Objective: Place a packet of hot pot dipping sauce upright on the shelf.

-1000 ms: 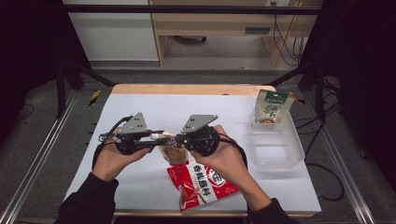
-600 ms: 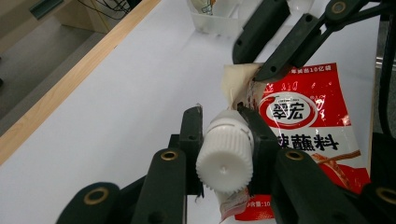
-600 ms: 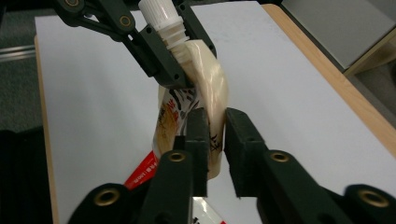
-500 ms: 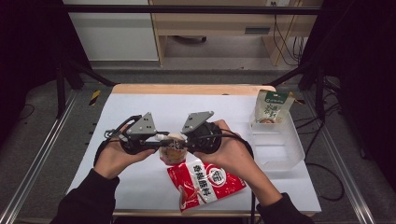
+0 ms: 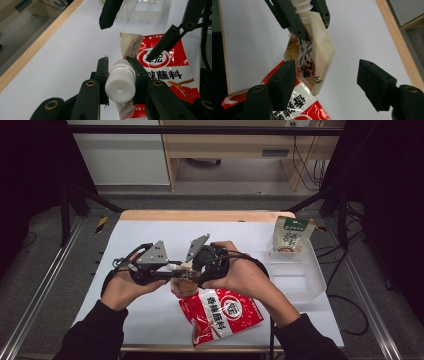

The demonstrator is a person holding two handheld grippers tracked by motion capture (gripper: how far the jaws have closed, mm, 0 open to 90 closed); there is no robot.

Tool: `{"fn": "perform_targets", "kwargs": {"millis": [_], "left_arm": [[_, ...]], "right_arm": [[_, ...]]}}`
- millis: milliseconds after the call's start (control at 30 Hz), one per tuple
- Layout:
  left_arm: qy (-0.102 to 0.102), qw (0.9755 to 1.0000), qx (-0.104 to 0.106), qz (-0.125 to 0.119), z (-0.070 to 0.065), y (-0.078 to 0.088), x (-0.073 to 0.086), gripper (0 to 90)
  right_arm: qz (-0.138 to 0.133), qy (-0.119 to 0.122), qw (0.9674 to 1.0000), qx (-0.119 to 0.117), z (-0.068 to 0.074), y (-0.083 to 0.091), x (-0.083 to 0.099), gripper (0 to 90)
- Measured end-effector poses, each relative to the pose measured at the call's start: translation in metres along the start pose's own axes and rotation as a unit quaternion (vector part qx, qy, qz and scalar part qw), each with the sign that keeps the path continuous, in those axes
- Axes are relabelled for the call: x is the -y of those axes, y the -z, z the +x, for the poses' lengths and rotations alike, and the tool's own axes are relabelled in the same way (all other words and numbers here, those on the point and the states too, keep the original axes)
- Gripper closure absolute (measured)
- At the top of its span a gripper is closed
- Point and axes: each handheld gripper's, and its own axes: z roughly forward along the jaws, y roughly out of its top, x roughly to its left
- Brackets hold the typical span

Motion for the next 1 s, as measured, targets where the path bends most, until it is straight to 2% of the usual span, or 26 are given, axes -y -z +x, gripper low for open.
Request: {"fn": "perform_targets", "kwargs": {"millis": [67, 100, 133, 167, 200, 233, 267, 300, 400, 433, 467, 600, 667, 700, 900, 967, 1000], "left_arm": [[-0.002, 1.0000, 0.000, 0.002, 0.000, 0.000, 0.000, 73.0], [-0.002, 1.0000, 0.003, 0.002, 0.000, -0.001, 0.000, 73.0], [-0.002, 1.0000, 0.003, 0.002, 0.000, -0.001, 0.000, 73.0], [-0.003, 1.0000, 0.002, 0.001, -0.001, -0.002, 0.000, 73.0], [-0.003, 1.0000, 0.002, 0.001, -0.001, -0.002, 0.000, 73.0], [-0.003, 1.0000, 0.002, 0.001, -0.001, -0.002, 0.000, 73.0], [-0.003, 1.0000, 0.002, 0.001, -0.001, -0.002, 0.000, 73.0], [-0.005, 1.0000, 0.003, 0.001, -0.002, -0.003, -0.001, 73.0], [-0.007, 1.0000, 0.004, 0.000, -0.002, -0.003, -0.001, 73.0], [-0.008, 1.0000, 0.004, 0.000, -0.002, -0.003, -0.001, 73.0], [-0.008, 1.0000, 0.005, 0.000, -0.002, -0.003, -0.001, 73.0], [-0.007, 1.0000, 0.004, -0.002, -0.001, -0.004, -0.001, 72.9], [-0.007, 1.0000, 0.005, -0.001, -0.001, -0.004, 0.000, 72.9], [-0.005, 1.0000, 0.004, -0.002, 0.000, -0.004, 0.000, 72.9], [0.007, 0.9999, 0.002, -0.011, 0.001, -0.006, 0.002, 72.2], [0.011, 0.9998, 0.000, -0.018, 0.001, -0.006, 0.002, 64.3], [0.015, 0.9997, -0.003, -0.020, 0.001, -0.006, 0.002, 64.3]], "right_arm": [[0.003, 0.000, 1.0000, -0.005, -0.001, 0.000, 0.000, 28.1], [0.007, -0.002, 0.9999, -0.016, -0.003, -0.001, -0.002, 32.5], [0.007, -0.002, 0.9999, -0.016, -0.003, -0.001, -0.002, 32.5], [0.010, 0.001, 0.9998, -0.019, -0.005, -0.002, -0.003, 38.8], [0.010, 0.001, 0.9998, -0.019, -0.005, -0.002, -0.003, 38.8], [0.013, 0.005, 0.9996, -0.024, -0.006, -0.002, -0.003, 48.7], [0.013, 0.005, 0.9996, -0.024, -0.006, -0.002, -0.003, 48.7], [0.017, 0.008, 0.9994, -0.030, -0.006, -0.002, -0.004, 55.6], [0.018, 0.008, 0.9992, -0.034, -0.005, -0.003, -0.005, 60.5], [0.021, 0.012, 0.9991, -0.036, -0.004, -0.004, -0.005, 67.0], [0.021, 0.012, 0.9991, -0.036, -0.004, -0.004, -0.005, 67.0], [0.026, 0.013, 0.9989, -0.038, -0.003, -0.005, -0.007, 78.5], [0.027, 0.013, 0.9988, -0.039, -0.003, -0.005, -0.007, 80.2], [0.031, 0.008, 0.9987, -0.039, -0.002, -0.004, -0.008, 83.9], [0.038, 0.003, 0.9988, -0.032, -0.004, -0.001, -0.011, 86.9], [0.042, 0.001, 0.9986, -0.032, -0.006, 0.002, -0.013, 87.3], [0.042, 0.001, 0.9986, -0.032, -0.006, 0.002, -0.013, 87.3]]}}
